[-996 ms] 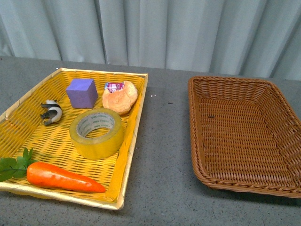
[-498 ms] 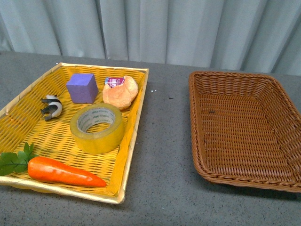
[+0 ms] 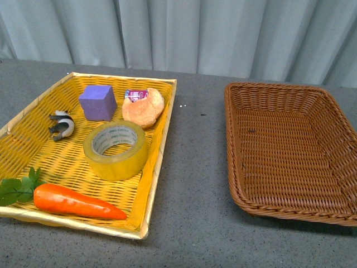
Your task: Move tape to another basket
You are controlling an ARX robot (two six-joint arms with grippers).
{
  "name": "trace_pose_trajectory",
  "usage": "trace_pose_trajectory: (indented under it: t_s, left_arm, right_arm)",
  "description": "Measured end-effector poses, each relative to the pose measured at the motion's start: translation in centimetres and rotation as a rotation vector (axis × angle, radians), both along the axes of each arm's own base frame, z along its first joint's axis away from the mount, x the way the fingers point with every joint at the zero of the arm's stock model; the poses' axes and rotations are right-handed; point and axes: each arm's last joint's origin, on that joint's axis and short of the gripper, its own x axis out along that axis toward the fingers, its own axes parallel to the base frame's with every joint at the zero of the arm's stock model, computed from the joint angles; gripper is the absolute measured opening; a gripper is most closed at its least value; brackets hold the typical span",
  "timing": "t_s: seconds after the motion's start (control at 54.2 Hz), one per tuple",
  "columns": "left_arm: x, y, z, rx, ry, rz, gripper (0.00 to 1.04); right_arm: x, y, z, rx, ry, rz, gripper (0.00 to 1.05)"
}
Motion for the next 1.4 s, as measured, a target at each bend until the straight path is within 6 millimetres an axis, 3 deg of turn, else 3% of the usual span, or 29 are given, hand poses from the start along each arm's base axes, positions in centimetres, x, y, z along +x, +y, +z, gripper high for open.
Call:
trace_pose_trajectory:
  t_s: [0.959, 1.051, 1.125, 1.235, 1.401]
  left_arm:
    - [0.0, 0.0, 0.0, 0.000, 0.000, 0.000, 0.98]
    - [0.2, 0.1, -0.4, -0.074, 0.165, 0.144, 0.98]
    - [1.2, 0.0, -0.9, -0.126, 0.255, 0.195, 0.98]
    - [3.7, -0.3, 0.5, -0.182, 0.248, 0.146, 0.98]
    - [8.6, -1.0, 1.4, -0.202, 0.269, 0.085, 0.98]
  right_arm:
    - [0.0, 0.0, 0.0, 0.000, 0.000, 0.000, 0.96]
    - [0.0, 0.0, 0.0, 0.000, 0.000, 0.000, 0.96]
    - [0.0, 0.0, 0.0, 0.000, -0.001, 0.000, 0.96]
    - [0.0, 0.0, 0.0, 0.000, -0.001, 0.000, 0.96]
    - [0.0, 0.0, 0.0, 0.000, -0.001, 0.000, 0.96]
